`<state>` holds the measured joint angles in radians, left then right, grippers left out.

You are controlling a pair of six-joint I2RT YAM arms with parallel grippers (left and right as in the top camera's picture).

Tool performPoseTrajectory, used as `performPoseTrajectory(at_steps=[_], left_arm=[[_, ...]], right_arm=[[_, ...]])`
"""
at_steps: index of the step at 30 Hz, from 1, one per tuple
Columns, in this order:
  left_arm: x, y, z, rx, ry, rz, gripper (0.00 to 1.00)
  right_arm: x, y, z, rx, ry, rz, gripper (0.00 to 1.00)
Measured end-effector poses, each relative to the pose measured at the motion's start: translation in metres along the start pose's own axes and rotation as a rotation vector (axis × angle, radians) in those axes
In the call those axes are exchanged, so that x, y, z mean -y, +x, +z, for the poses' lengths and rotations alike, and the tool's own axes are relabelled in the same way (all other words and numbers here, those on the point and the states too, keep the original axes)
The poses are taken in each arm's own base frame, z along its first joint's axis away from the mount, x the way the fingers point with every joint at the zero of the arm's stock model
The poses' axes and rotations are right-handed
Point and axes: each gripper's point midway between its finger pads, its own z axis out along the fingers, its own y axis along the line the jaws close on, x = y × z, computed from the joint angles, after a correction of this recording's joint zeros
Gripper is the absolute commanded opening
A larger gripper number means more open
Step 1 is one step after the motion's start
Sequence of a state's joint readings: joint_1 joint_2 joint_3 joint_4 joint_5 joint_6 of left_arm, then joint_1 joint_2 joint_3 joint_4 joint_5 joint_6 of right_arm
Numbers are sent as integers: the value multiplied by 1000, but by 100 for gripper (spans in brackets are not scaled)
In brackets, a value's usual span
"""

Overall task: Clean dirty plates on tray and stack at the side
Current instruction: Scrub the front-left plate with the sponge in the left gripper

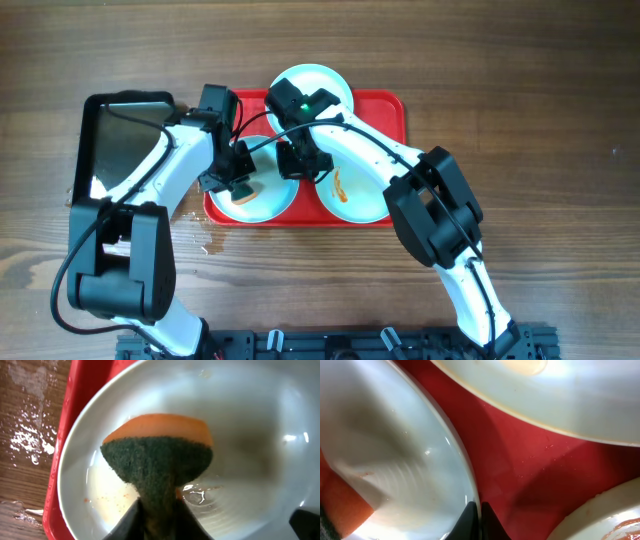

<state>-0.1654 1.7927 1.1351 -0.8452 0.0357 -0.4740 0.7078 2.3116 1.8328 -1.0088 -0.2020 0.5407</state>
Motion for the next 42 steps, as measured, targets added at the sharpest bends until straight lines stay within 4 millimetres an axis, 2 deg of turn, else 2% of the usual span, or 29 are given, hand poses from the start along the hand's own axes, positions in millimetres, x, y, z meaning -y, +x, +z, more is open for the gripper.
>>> performPoseTrajectory(at_steps=[6,11,14,21,25,27,29,31,36,39,42], left_arm=[[4,-1,0,3,21,-2,4],[32,7,-3,-58,177,2,4],[43,8,-4,-53,212,24,4],[60,-12,-6,46,255,54,4],[61,-13,-4,51,253,57,4],[52,-10,5,34,195,59,4],[30,-1,10,12,78,55,4],[9,2,10,16,-42,57,4],[-30,6,5,31,-250,46,4],[-41,6,0,39,-316,35,4],[-42,1,-7,56,-334,18,4]], right_arm=[[0,0,0,0,0,-2,4],[0,0,0,0,0,-3,4],[1,-1,0,1,0,0,4],[2,-2,-1,2,-1,4,4],[2,-2,-1,2,-1,4,4],[2,-2,-1,2,0,4,4],[2,-2,-1,2,0,3,4],[2,-2,0,2,-1,2,4],[2,-2,0,2,-1,2,4],[2,-2,0,2,-1,2,4],[2,-2,0,2,-1,2,4]])
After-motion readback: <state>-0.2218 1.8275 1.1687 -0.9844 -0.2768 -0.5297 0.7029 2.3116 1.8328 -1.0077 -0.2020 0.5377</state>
